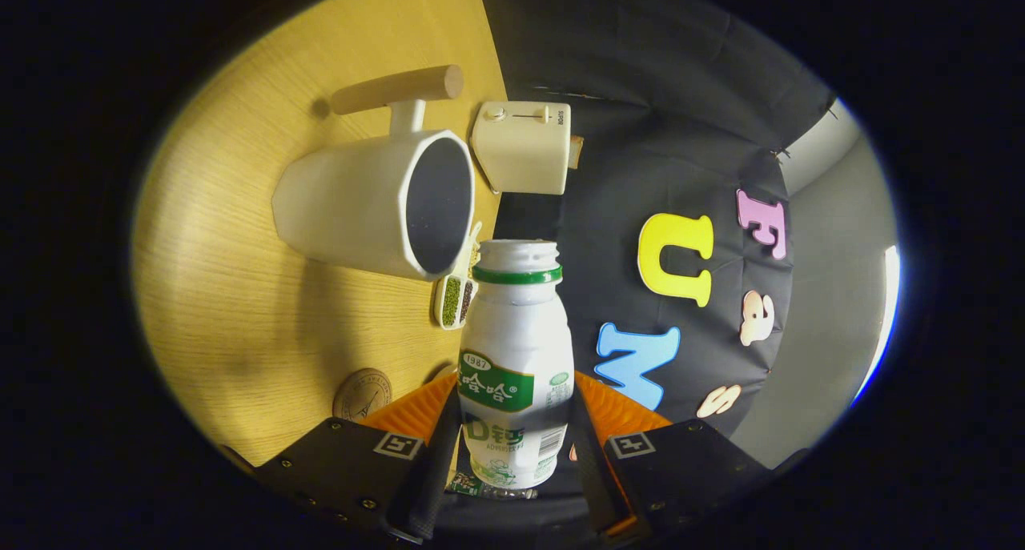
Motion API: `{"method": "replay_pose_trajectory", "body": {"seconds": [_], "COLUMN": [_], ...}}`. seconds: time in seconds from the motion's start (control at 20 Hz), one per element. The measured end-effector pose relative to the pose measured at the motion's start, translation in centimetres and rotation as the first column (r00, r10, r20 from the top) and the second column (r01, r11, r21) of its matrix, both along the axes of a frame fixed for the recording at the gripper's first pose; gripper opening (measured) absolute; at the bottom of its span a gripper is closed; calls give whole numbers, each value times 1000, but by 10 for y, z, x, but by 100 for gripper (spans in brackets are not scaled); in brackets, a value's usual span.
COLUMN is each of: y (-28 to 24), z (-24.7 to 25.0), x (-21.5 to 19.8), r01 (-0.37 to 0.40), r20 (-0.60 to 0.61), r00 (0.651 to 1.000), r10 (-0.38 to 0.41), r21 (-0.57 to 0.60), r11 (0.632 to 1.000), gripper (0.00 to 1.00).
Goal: Take the bottle from table, then pour the juice into the cup, finally place the bottle on the coaster
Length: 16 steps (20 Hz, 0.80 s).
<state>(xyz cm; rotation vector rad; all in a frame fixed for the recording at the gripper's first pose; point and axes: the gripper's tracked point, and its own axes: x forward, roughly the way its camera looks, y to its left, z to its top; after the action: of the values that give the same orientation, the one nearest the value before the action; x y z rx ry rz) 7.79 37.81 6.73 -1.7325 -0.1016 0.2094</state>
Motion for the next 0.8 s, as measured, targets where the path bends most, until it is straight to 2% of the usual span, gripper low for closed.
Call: {"method": "replay_pose_trajectory", "body": {"seconds": [0.8], "y": [9], "z": [11], "x": [0], "r01": [-17], "r20": [42], "r00": [999], "r10": [21], "r21": [-90], "r11": [996], "gripper": [69]}}
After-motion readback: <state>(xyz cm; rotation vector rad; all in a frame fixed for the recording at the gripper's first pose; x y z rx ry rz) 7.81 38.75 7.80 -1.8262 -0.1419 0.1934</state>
